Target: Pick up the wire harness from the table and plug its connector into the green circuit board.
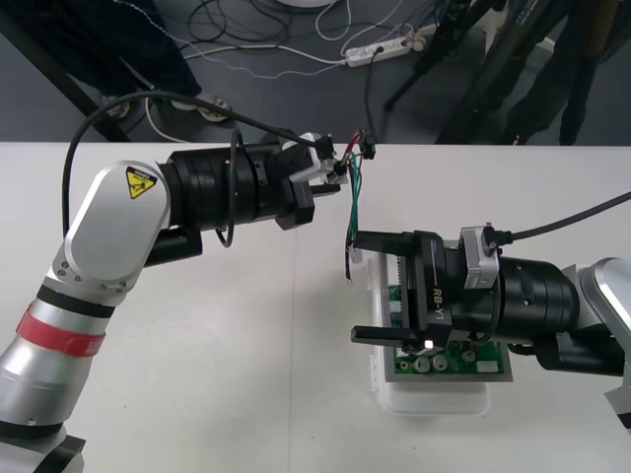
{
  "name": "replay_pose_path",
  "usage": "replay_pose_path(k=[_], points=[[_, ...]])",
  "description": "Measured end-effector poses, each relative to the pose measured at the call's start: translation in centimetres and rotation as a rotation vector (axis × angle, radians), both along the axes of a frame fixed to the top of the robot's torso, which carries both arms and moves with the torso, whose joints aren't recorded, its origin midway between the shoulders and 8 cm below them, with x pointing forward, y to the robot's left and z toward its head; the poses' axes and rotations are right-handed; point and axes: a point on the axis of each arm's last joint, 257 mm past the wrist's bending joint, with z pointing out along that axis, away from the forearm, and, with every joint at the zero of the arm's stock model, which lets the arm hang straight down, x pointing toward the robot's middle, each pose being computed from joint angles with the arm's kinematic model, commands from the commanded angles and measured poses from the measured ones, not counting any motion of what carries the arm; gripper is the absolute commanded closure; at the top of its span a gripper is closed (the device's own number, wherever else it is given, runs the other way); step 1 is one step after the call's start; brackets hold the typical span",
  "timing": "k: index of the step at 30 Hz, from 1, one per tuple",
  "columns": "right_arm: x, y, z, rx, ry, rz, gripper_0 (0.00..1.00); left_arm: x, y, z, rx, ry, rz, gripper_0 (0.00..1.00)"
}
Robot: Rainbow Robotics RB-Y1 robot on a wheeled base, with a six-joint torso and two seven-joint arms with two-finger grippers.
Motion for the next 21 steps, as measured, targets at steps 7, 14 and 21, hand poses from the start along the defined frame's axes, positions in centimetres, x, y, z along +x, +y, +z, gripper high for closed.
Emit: replay_pose_path(k=[7, 14, 21], points=[[0.2, -0.5, 2.0, 0.016, 0.101, -0.034, 0.00, -0.4, -1.3, -0.2, 0.014, -0.016, -0.006, 1.00], [-1.1, -1.8, 3.8, 0.028, 0.143, -0.084, 0.00, -0.4, -2.3, -0.9, 0.031, -0.027, 0.006, 1.00], [-0.7, -3.4, 4.2, 0.046, 0.199, -0.123, 0.00, -0.1, -2.3, -1.0, 0.040, -0.041, 0.015, 1.00]])
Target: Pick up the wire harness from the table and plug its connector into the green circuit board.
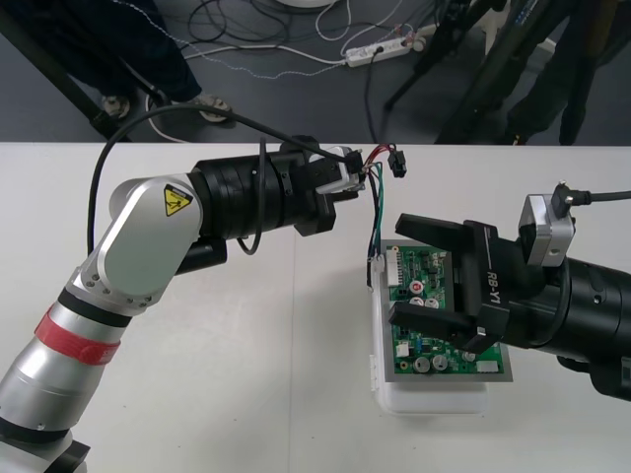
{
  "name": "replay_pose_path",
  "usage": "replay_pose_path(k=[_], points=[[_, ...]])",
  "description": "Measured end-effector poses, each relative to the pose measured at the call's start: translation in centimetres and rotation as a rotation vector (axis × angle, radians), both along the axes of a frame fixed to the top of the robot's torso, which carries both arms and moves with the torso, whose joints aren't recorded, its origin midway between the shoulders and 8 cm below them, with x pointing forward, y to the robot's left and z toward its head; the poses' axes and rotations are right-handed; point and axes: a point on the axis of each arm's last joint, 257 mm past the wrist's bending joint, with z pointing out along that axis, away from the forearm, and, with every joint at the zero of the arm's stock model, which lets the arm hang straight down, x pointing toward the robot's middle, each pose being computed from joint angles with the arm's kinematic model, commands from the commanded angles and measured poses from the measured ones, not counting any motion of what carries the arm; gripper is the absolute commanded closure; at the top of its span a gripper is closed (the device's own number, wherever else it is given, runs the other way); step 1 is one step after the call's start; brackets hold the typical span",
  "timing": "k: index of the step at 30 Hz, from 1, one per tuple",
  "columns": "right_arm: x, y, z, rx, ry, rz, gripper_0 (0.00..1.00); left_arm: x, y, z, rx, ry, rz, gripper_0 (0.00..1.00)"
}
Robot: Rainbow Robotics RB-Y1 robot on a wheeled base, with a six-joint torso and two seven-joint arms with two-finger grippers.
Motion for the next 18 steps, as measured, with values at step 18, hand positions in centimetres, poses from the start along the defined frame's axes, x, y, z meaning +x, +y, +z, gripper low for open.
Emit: replay_pose_path(k=[18], points=[[3.4, -2.2, 2.1, 0.093, 0.059, -0.238, 0.00, 1.0, 0.6, -0.4, 0.018, -0.003, 0.051, 1.00]])
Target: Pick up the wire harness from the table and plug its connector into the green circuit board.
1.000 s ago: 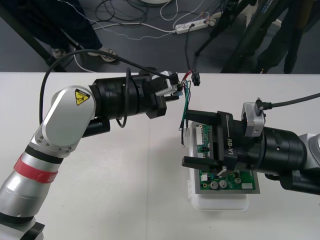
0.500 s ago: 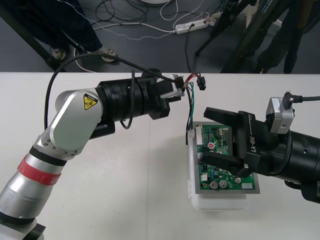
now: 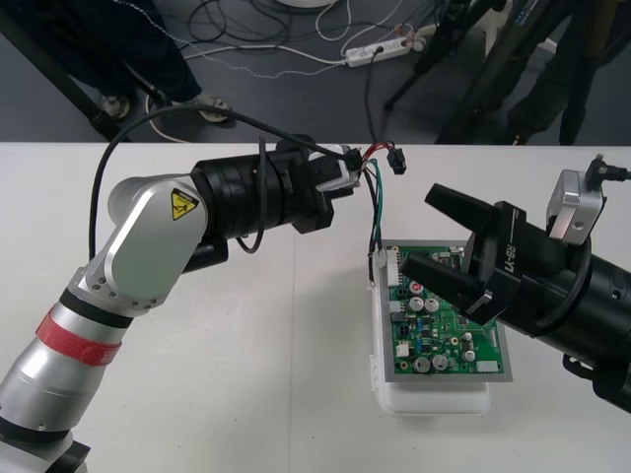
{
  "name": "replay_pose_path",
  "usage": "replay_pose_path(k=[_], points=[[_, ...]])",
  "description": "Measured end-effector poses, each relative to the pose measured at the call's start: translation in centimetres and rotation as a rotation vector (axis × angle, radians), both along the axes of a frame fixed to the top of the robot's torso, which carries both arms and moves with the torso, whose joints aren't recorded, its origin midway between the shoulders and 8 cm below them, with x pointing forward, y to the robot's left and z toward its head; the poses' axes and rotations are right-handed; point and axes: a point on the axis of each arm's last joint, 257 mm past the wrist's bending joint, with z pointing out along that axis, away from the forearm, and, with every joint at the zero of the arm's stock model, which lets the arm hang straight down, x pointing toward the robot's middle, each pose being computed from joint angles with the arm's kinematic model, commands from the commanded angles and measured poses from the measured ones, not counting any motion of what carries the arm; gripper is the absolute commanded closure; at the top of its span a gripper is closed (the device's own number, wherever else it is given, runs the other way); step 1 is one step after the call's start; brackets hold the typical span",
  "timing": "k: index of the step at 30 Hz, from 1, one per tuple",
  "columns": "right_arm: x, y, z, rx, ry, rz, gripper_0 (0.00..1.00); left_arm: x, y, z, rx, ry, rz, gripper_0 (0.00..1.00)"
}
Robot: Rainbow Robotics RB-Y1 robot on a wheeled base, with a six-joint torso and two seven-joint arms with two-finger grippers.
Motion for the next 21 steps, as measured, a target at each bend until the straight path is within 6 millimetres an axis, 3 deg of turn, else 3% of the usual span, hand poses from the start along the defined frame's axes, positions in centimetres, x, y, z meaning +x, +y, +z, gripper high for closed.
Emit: replay_pose_path(k=[7, 13, 21], points=[[2.2, -1.7, 2.0, 0.086, 0.063, -0.164, 0.00, 0.1, -0.3, 0.0, 0.007, -0.007, 0.007, 1.00], [2.3, -1.8, 2.9, 0.136, 0.097, -0.255, 0.00, 0.3, -0.8, 0.0, 0.015, -0.021, 0.014, 1.00], [2.6, -1.3, 1.8, 0.091, 0.078, -0.307, 0.00, 0.3, -1.4, 0.2, 0.018, -0.034, 0.021, 1.00]])
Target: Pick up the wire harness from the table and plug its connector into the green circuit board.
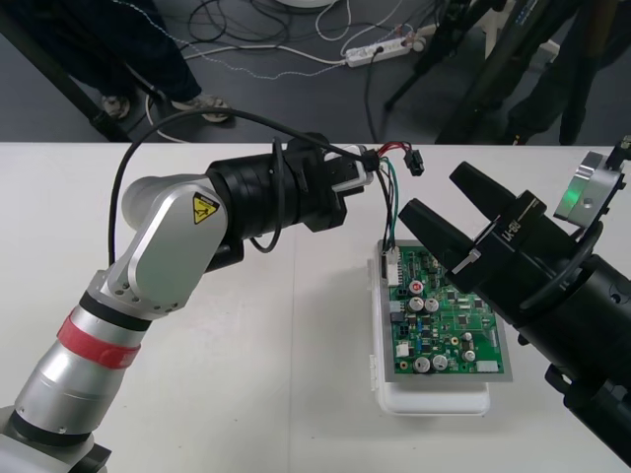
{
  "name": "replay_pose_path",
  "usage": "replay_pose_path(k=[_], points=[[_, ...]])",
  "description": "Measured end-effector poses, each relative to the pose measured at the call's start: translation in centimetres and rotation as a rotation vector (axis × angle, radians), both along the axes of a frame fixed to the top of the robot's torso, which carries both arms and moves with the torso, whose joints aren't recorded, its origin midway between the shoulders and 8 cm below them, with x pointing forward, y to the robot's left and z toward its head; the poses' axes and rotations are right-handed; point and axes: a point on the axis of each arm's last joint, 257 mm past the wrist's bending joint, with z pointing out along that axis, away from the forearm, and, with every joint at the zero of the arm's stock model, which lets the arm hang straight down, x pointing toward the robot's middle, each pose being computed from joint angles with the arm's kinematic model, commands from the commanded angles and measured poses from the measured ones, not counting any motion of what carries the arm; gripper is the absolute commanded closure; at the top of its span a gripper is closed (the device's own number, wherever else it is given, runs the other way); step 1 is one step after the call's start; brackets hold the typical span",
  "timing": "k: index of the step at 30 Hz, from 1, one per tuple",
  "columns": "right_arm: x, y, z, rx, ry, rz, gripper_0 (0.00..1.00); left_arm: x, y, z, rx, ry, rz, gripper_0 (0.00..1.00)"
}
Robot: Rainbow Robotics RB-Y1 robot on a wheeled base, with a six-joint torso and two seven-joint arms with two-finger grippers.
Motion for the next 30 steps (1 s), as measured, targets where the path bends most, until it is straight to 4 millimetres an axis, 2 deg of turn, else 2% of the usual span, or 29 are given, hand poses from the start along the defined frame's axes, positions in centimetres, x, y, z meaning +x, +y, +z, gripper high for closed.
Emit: replay_pose_path(k=[7, 12, 20, 30], points=[[1.3, -0.8, -1.1, -0.027, -0.002, -0.108, 0.00, 0.2, -0.3, 0.0, 0.001, 0.001, 0.019, 1.00], [1.5, 0.0, -1.9, -0.002, 0.022, -0.147, 0.00, 0.5, -0.5, 0.0, 0.003, 0.003, 0.039, 1.00], [1.3, 0.8, -1.7, 0.036, 0.031, -0.148, 0.00, 0.9, -1.0, 0.0, 0.013, -0.009, 0.067, 1.00], [1.8, 0.3, -1.6, 0.054, 0.035, -0.181, 0.00, 1.0, -1.1, 0.1, 0.017, -0.013, 0.073, 1.00]])
